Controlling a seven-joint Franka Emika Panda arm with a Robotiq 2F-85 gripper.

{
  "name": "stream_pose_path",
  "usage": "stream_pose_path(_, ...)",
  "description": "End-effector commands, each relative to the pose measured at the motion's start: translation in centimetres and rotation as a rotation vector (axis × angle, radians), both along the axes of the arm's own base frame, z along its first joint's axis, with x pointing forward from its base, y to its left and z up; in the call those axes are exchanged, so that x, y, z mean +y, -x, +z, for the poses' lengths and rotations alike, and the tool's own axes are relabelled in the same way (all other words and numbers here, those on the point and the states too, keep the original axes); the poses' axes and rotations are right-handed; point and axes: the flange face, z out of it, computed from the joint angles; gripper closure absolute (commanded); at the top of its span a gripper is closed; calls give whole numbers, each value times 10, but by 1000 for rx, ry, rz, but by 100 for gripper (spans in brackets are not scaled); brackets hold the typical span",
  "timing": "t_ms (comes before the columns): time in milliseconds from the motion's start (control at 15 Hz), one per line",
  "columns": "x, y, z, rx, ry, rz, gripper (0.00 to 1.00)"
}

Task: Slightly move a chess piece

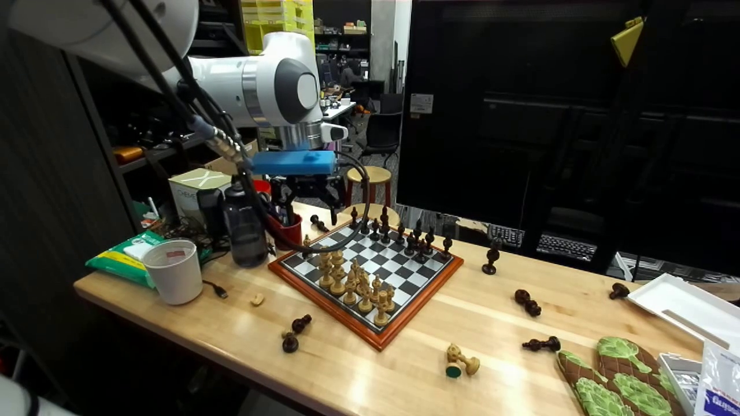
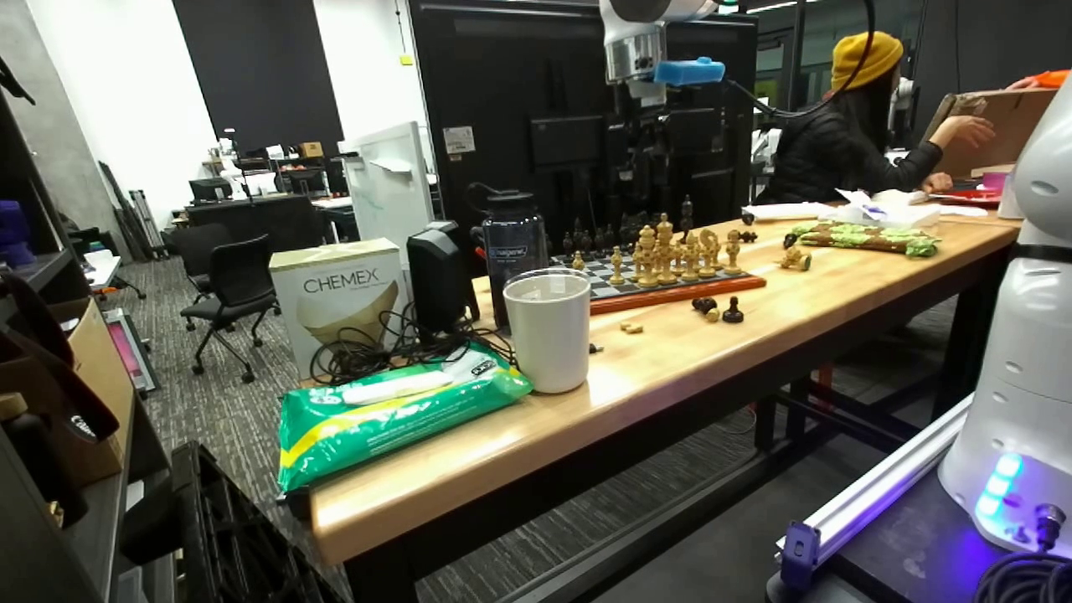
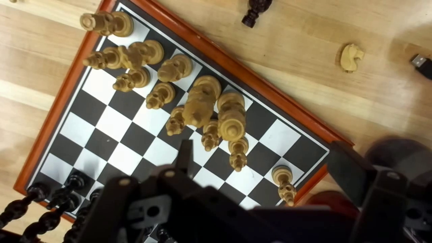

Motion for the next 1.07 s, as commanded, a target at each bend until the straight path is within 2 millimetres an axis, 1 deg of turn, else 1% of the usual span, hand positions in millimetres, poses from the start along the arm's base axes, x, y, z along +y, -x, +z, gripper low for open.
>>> stream_pose_path(0,-1,-6,2,5,7,8,0)
stream_pose_path(133,-1,-24,9,7,-5,54,0)
stream_pose_path(333,-3,-57,18,13,15,77,0)
stream_pose_path(467,-9,-84,23,-1,5,86,0)
stream_pose_path(667,-28,-125,23,-32,-26,63,0)
stream_pose_path(800,-44,-148,21,-44,-33,37,0)
stream_pose_path(1000,-66,-173,18,-69,-64,-6,0)
